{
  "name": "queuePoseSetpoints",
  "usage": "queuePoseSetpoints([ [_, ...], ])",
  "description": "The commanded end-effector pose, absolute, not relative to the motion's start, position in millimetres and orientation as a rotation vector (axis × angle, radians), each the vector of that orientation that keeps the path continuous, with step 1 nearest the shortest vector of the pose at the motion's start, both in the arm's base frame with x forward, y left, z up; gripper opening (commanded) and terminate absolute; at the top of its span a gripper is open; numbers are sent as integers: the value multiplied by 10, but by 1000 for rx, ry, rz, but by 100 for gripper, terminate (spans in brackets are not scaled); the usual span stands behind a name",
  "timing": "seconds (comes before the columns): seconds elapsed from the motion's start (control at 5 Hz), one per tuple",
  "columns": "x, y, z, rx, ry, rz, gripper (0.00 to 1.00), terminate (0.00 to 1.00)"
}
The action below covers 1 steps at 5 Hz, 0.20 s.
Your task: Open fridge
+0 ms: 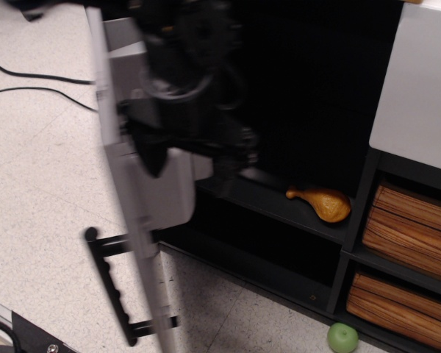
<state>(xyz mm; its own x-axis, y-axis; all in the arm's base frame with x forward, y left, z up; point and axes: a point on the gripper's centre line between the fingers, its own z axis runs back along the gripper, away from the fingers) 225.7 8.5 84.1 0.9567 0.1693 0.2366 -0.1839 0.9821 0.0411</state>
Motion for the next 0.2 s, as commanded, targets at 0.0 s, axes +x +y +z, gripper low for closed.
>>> queuePoseSetpoints([
  [0.0,1844,550,900,101,-213,152,100,100],
])
